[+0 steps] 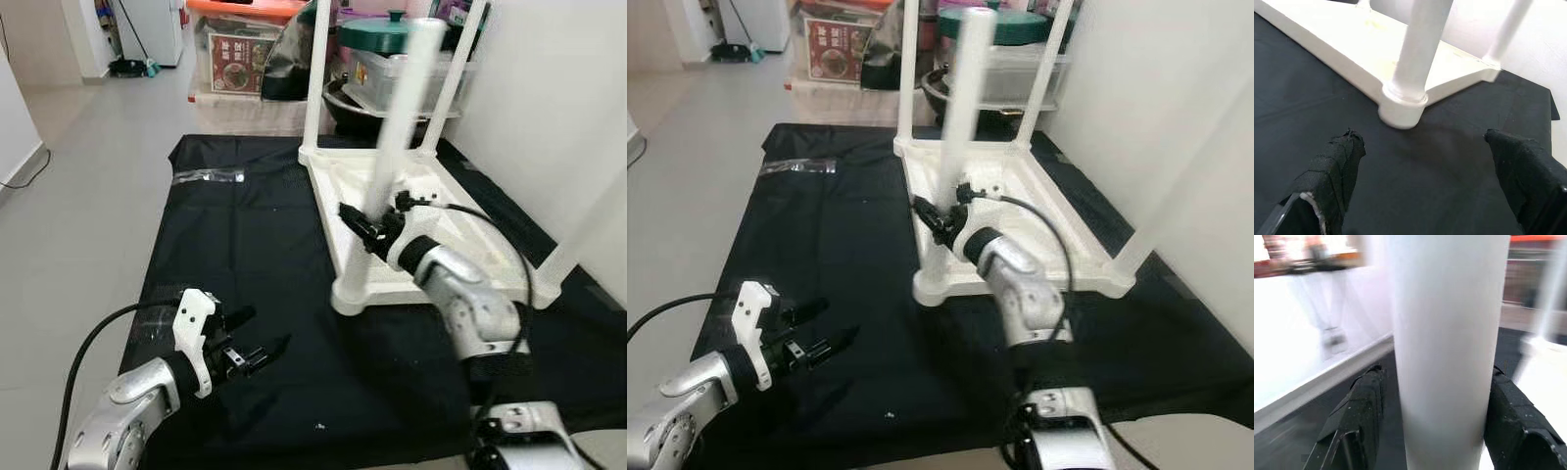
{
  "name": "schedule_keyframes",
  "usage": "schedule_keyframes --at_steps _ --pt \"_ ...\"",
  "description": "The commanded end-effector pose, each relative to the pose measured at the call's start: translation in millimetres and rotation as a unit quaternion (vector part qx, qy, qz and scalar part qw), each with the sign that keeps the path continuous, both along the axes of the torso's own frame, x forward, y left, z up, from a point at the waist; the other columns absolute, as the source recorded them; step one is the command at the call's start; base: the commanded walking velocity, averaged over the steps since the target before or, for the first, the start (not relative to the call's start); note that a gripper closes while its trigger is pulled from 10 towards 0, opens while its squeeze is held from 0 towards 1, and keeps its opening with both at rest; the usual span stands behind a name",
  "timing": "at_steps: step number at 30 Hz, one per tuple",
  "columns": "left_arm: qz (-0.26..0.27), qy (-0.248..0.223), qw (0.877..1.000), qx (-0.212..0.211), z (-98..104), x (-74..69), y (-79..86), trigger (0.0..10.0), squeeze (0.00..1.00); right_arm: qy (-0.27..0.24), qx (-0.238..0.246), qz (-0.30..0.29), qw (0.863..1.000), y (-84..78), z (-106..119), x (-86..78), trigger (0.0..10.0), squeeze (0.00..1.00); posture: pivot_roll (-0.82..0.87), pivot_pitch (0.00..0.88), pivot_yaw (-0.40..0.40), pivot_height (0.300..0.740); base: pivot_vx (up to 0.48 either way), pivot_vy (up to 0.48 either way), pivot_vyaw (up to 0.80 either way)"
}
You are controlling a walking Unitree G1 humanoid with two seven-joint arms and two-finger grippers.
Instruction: Building children table
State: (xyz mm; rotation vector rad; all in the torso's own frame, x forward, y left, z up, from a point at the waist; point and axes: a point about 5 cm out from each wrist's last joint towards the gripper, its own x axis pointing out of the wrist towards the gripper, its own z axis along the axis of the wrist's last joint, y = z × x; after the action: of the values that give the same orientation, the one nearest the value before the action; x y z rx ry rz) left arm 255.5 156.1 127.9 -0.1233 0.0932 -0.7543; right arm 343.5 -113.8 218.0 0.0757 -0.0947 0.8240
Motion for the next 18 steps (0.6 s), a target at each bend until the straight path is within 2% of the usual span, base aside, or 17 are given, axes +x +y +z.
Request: schedule_keyframes --at_steps 1,3,4,6,7,9,11,12,16,17,18 --pt "-0.004 0.005 1.0 0.0 -2.1 -0.2 -2.0 10.0 0.0 -0.013 -0.008 0.099 0.995 20.7 -2.1 -12.8 10.0 0.0 0.08 0.0 -0.111 0.74 0.0 0.0 0.0" --pt "-0.005 0.004 1.0 0.0 -2.1 -0.3 -2.3 10.0 0.0 -0.015 -0.017 0.153 0.988 26.3 -7.7 -20.4 10.0 0.0 0.1 0.0 -0.115 0.74 0.0 0.0 0.0" --pt "-0.004 0.004 1.0 0.001 -1.7 -0.6 -1.1 10.0 0.0 -0.007 -0.026 0.188 0.982 35.5 -17.3 -25.6 10.0 0.0 0.11 0.0 -0.123 0.74 0.0 0.0 0.0" --pt "-0.004 0.004 1.0 0.001 -1.7 -0.6 -1.1 10.0 0.0 -0.007 -0.026 0.188 0.982 35.5 -17.3 -25.6 10.0 0.0 0.11 0.0 -0.123 0.74 0.0 0.0 0.0" --pt "0.0 0.003 1.0 0.004 -0.6 -1.0 1.7 10.0 0.0 0.016 -0.037 0.208 0.977 57.7 -35.6 -26.8 10.0 0.0 0.12 0.0 -0.129 0.74 0.0 0.0 0.0" --pt "0.0 0.003 1.0 0.004 -0.6 -1.0 1.7 10.0 0.0 0.016 -0.037 0.208 0.977 57.7 -35.6 -26.8 10.0 0.0 0.12 0.0 -0.129 0.74 0.0 0.0 0.0" --pt "0.002 0.003 1.0 0.004 -0.7 -1.9 2.7 10.0 0.0 0.024 -0.041 0.188 0.981 70.5 -41.9 -23.3 10.0 0.0 0.12 0.0 -0.13 0.74 0.0 0.0 0.0" --pt "0.002 0.003 1.0 0.004 -0.7 -1.9 2.7 10.0 0.0 0.024 -0.041 0.188 0.981 70.5 -41.9 -23.3 10.0 0.0 0.12 0.0 -0.13 0.74 0.0 0.0 0.0" --pt "0.002 0.004 1.0 0.004 -2.0 -3.3 1.7 10.0 0.0 0.033 -0.025 0.125 0.991 81.5 -42.4 -15.1 10.0 0.0 0.11 0.0 -0.128 0.74 0.0 0.0 0.0" --pt "0.002 0.004 1.0 0.004 -2.0 -3.3 1.7 10.0 0.0 0.033 -0.025 0.125 0.991 81.5 -42.4 -15.1 10.0 0.0 0.11 0.0 -0.128 0.74 0.0 0.0 0.0" --pt "0.002 0.004 1.0 0.003 -1.8 -2.8 1.3 10.0 0.0 0.047 -0.018 0.098 0.994 79.9 -44.3 -11.6 0.0 0.0 0.11 0.0 -0.128 0.74 0.0 0.0 0.0"
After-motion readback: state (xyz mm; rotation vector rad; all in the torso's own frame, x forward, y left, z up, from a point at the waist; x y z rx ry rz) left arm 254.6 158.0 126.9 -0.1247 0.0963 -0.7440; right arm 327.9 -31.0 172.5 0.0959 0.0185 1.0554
